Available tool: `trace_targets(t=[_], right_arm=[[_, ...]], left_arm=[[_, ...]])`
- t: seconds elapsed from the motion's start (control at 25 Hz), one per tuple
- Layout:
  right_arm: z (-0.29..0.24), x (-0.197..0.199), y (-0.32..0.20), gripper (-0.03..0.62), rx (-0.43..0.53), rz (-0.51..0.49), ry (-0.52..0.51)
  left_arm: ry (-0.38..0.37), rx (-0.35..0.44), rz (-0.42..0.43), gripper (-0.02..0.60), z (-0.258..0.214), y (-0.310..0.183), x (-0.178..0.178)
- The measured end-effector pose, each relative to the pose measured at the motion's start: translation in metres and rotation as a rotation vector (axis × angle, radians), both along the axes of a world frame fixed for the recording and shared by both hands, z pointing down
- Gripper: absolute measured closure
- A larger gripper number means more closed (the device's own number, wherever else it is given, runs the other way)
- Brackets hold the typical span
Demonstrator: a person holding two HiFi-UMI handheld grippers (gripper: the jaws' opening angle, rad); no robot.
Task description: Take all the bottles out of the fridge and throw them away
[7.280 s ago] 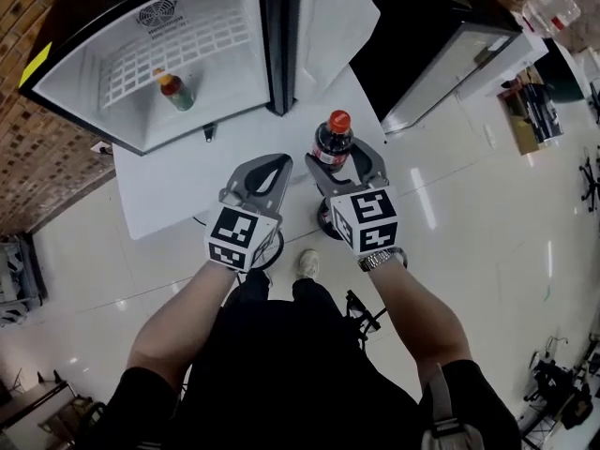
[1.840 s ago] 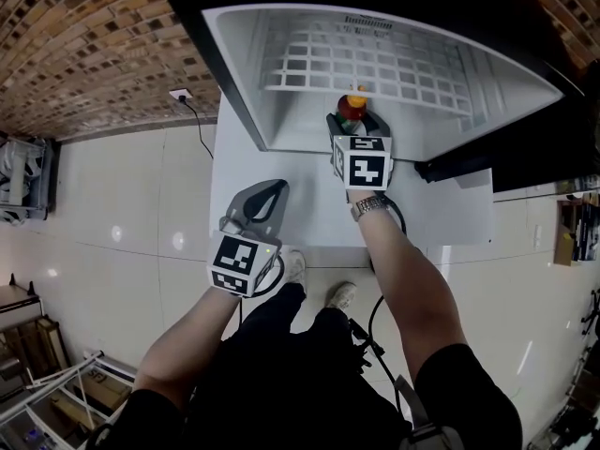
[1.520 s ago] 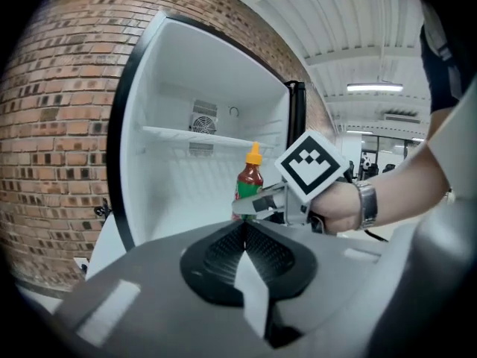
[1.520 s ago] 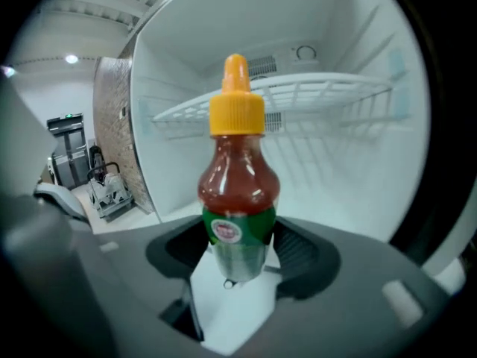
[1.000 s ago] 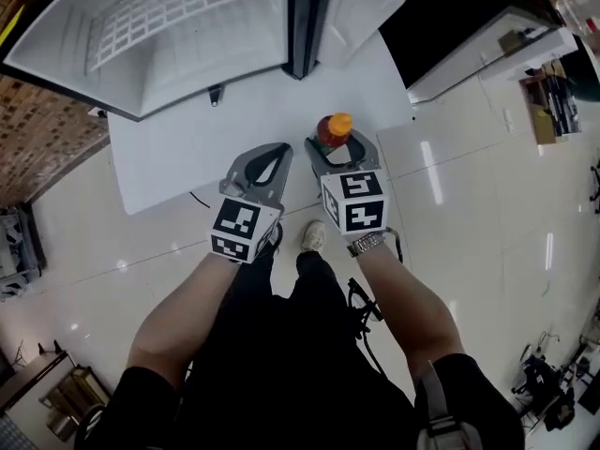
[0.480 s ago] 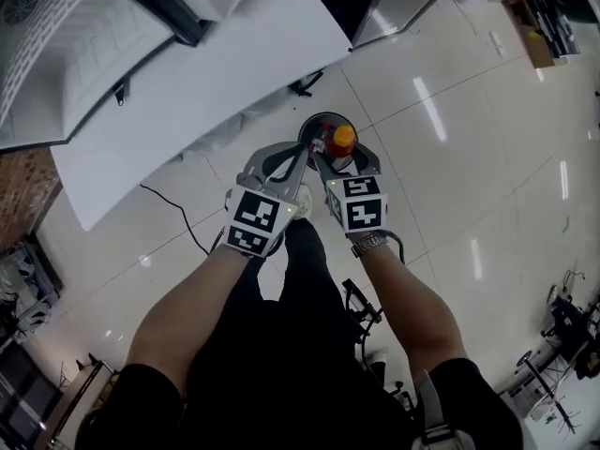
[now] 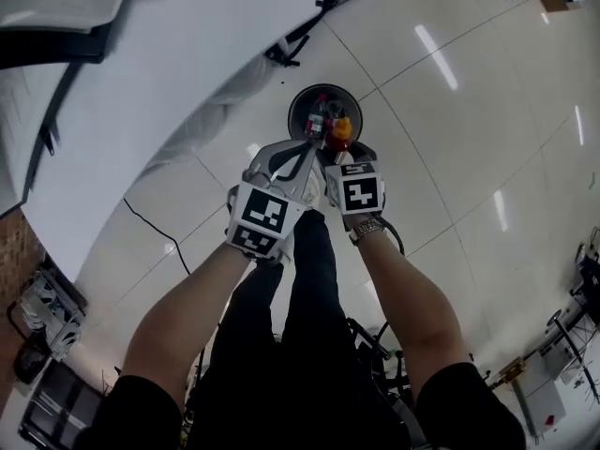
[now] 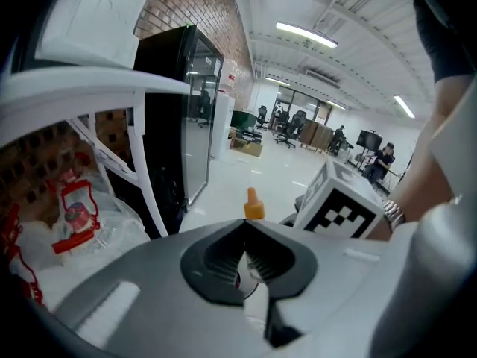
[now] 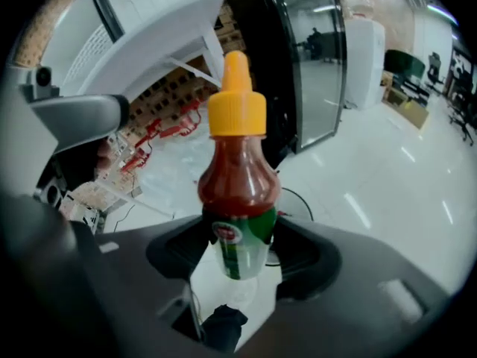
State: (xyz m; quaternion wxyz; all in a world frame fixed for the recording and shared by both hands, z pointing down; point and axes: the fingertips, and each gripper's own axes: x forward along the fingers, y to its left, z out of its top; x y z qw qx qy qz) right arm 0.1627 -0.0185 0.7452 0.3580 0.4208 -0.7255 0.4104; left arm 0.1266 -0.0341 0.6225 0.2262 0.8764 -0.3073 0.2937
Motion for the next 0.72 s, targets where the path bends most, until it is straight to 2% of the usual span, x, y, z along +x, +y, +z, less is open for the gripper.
trace_targets(t=[0.28, 0.56, 0.72], right_arm=[[0.107, 0.004, 0.002, 0.321, -0.133, 0.051, 0.027], [0.169, 0.001, 0.012, 0.316, -0.263, 0.116, 0.051], [0.173, 0.006, 0.005, 0.316, -0.217, 0.114, 0.089]], left_arm=[[-0.031, -0.07, 0.032, 0.578, 0.079, 0.008, -0.007], [-0.055, -0.099, 0.03, 0.577, 0.107, 0.01, -0.023], [-0.05, -0.098, 0.02, 0.577, 0.104, 0.007, -0.029]])
